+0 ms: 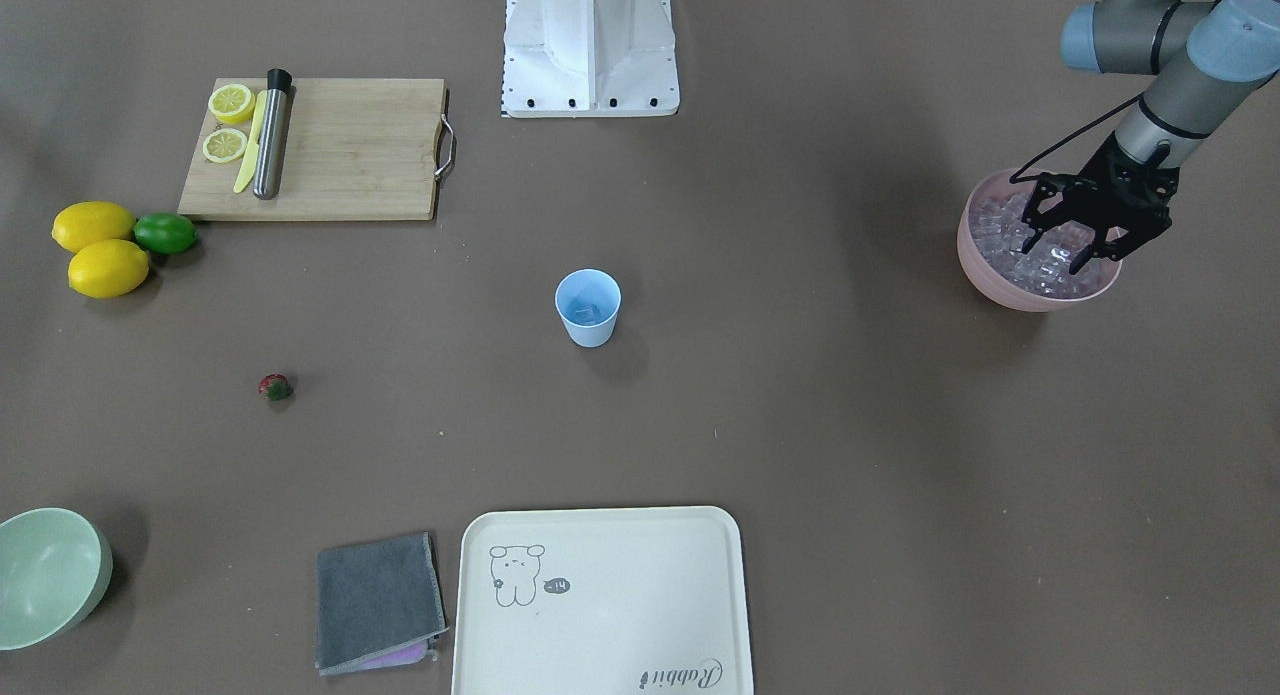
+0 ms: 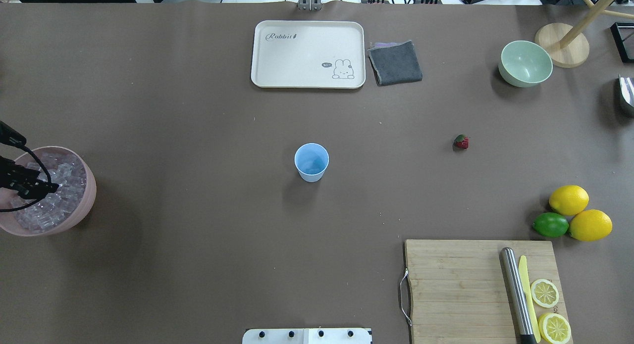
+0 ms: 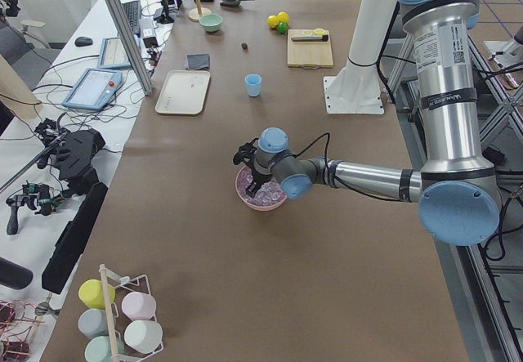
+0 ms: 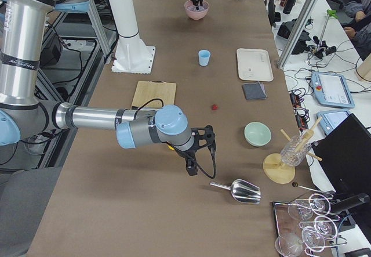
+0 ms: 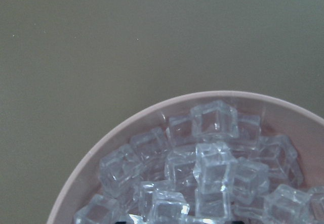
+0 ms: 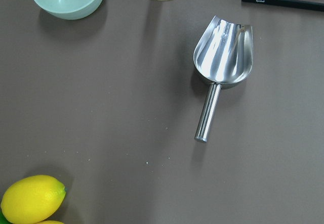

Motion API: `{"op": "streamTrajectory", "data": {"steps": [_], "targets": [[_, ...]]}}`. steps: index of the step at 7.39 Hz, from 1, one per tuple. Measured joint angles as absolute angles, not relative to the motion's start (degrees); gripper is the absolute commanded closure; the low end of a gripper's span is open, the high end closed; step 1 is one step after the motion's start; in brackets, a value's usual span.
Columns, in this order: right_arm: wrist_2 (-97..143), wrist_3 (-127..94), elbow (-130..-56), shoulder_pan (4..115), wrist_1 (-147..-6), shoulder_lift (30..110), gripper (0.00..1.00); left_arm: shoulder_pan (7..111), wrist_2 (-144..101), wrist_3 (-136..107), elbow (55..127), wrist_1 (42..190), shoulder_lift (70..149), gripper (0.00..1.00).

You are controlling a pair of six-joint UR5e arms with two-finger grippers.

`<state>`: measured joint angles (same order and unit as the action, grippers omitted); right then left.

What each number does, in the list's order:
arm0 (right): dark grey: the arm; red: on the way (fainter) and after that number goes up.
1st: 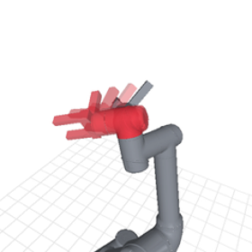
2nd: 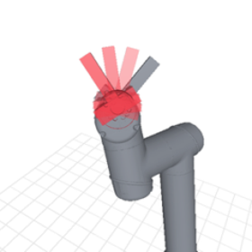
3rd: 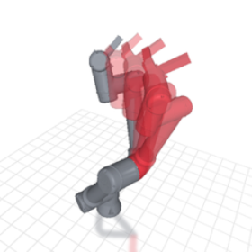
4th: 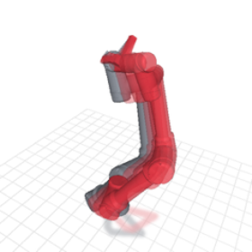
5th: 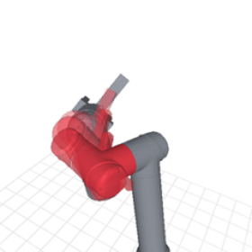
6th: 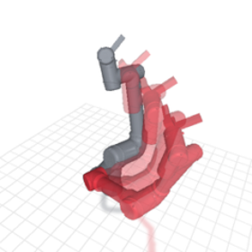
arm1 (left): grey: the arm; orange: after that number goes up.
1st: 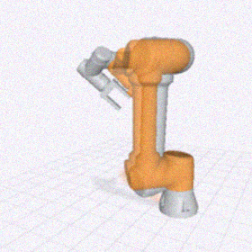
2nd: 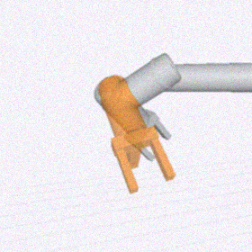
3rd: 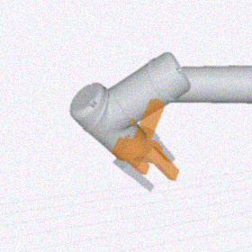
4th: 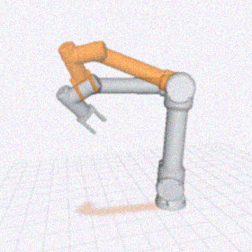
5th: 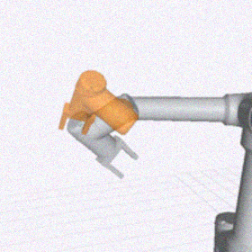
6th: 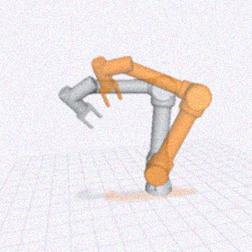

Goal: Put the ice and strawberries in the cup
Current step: 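Lower the left gripper into the bowl and grasp another ice cube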

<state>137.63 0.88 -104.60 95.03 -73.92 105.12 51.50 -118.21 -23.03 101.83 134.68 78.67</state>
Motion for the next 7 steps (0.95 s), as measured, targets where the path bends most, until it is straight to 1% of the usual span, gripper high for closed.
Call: {"op": "streamTrajectory", "data": {"steps": [2, 3, 5, 7], "targets": [[137.6, 0.9, -104.6, 95.0, -73.9, 105.1, 0.00, 51.5, -118.3, -23.0, 102.0, 134.7, 78.7, 0.80], [137.6, 0.9, -104.6, 95.0, -73.9, 105.1, 0.00, 51.5, -118.5, -23.0, 102.2, 134.7, 78.6, 0.89], [137.7, 1.0, -104.7, 95.1, -73.9, 105.1, 0.00, 51.7, -118.9, -23.0, 102.4, 134.7, 78.6, 1.00], [137.7, 1.0, -104.7, 95.1, -73.8, 105.2, 0.00, 51.9, -119.5, -22.9, 103.0, 134.7, 78.4, 1.00]]}}
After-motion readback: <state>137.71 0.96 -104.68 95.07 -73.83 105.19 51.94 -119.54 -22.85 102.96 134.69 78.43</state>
